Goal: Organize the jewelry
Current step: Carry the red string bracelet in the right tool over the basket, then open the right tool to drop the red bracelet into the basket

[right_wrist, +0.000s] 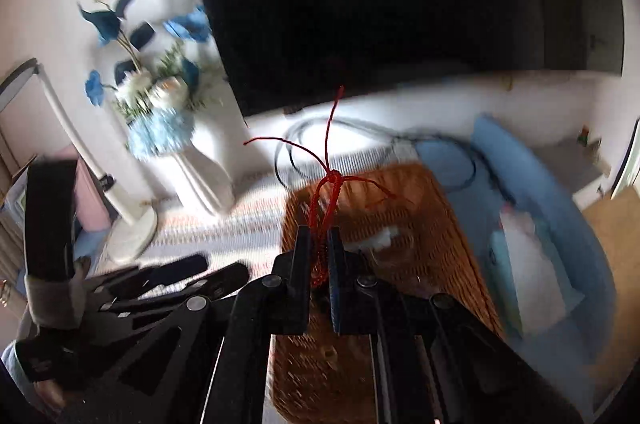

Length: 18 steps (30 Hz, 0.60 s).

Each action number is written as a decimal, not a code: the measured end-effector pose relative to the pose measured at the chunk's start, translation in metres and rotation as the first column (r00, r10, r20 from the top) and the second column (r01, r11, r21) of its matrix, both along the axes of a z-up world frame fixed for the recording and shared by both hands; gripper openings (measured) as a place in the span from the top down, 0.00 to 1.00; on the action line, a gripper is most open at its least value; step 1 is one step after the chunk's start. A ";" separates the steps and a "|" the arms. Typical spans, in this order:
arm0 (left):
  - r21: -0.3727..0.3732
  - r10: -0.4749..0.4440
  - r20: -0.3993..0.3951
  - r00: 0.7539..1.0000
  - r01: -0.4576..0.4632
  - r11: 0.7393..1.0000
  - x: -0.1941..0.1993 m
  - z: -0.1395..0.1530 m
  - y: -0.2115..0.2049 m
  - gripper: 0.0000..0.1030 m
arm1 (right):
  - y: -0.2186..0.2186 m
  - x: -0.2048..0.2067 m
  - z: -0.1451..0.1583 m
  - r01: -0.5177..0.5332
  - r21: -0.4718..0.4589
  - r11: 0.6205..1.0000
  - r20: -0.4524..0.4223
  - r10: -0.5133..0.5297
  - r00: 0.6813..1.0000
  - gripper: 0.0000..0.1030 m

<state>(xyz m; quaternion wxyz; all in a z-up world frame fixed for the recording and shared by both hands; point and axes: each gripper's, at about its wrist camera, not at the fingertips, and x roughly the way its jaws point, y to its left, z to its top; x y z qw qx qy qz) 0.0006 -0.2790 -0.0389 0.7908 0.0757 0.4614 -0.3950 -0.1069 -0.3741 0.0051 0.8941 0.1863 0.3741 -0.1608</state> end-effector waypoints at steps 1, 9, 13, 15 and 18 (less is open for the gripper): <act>0.008 -0.015 -0.011 1.000 0.015 1.000 -0.001 -0.003 -0.009 0.49 | -0.004 -0.003 -0.004 0.011 -0.005 1.000 -0.016 -0.011 1.000 0.91; 0.043 -0.051 -0.039 0.998 0.053 0.998 -0.007 -0.023 -0.036 0.50 | -0.023 -0.022 -0.020 0.050 -0.009 0.999 -0.071 -0.051 0.996 0.91; 0.049 -0.060 -0.039 0.997 0.062 0.997 -0.010 -0.025 -0.042 0.50 | -0.024 -0.023 -0.025 0.054 0.000 0.999 -0.084 -0.054 0.995 0.91; 0.051 -0.065 -0.037 0.997 0.067 0.996 -0.011 -0.026 -0.043 0.50 | -0.024 -0.023 -0.027 0.054 0.007 0.998 -0.088 -0.054 0.995 0.91; 0.057 -0.067 -0.035 0.997 0.069 0.996 -0.011 -0.027 -0.046 0.50 | -0.022 -0.023 -0.028 0.055 0.009 0.998 -0.094 -0.054 0.994 0.91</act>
